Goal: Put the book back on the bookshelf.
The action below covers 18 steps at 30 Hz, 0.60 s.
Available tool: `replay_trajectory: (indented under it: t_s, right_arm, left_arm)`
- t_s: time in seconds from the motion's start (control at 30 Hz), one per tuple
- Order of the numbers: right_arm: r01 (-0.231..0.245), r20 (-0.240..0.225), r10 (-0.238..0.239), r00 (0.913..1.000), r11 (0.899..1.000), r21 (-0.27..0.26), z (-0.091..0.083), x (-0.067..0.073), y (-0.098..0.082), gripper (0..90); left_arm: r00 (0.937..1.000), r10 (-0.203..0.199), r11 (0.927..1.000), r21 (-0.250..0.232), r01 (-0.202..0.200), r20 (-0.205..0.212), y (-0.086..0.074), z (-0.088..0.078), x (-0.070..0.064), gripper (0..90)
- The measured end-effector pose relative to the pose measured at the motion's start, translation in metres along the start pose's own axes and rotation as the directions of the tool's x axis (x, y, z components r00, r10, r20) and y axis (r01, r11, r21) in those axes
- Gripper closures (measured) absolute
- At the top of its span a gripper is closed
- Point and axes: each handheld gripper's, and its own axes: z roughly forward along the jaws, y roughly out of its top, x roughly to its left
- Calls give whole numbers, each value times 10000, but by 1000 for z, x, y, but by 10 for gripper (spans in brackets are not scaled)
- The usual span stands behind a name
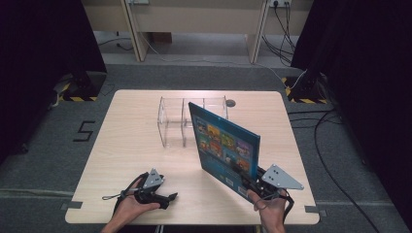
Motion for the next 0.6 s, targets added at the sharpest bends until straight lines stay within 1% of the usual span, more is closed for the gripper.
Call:
replay_trajectory:
  t_s: [0.03,0.1,0.17,0.2,0.23,0.27,0.3,0.33,0.37,0.4,0.43,0.47,0.5,0.57,0.6]
  right_arm:
    - [41,135,-42,9999,10000,51,0,-1,0,833]
    - [36,187,-37,9998,9999,94,0,-2,0,833]
    - [87,440,-93,9990,9998,151,1,-4,0,833]
    - [87,440,-93,9990,9998,151,1,-4,0,833]
    - [8,612,-13,9981,10000,85,0,-5,0,833]
    - [8,612,-13,9981,10000,85,0,-5,0,833]
    - [-90,760,87,9971,10000,29,-1,-8,0,833]
    - [-90,760,87,9971,10000,29,-1,-8,0,833]
    - [-45,956,47,9954,10000,-25,-2,-10,1,833]
    - [-79,1065,79,9943,10000,-5,-2,-10,2,833]
    - [3,1165,-6,9932,10000,31,-2,-11,3,833]
    - [3,1165,-6,9932,10000,31,-2,-11,3,833]
    - [23,1285,-26,9917,10000,24,-1,-12,3,833]
    - [-81,1533,86,9881,10000,-36,4,-14,4,833]
    - [-81,1533,86,9881,10000,-36,4,-14,4,833]
  left_arm:
    - [10000,-1,10000,-1,1,1,0,0,0,132]
    - [10000,0,10000,0,0,2,0,0,0,132]
    - [10000,0,10000,-2,0,1,0,0,0,132]
    - [10000,0,10000,-2,0,1,0,0,0,131]
    - [10000,2,10000,2,-2,-1,0,0,0,131]
    - [10000,2,10000,2,-2,-1,0,0,0,132]
    - [10000,-1,10000,1,1,3,0,0,0,132]
    - [10000,11,10000,-4,-11,15,0,0,0,132]
    - [10000,35,10000,-4,-35,37,0,0,0,131]
    - [10000,33,10000,-6,-33,51,0,0,0,132]
    - [10000,23,10000,-12,-22,56,0,0,0,132]
    - [10000,23,10000,-12,-22,56,0,0,0,131]
    - [10000,42,10000,-5,-42,41,0,0,0,131]
    - [10000,38,10000,-5,-38,39,0,0,0,131]
    - [10000,38,10000,-5,-38,39,0,0,0,130]
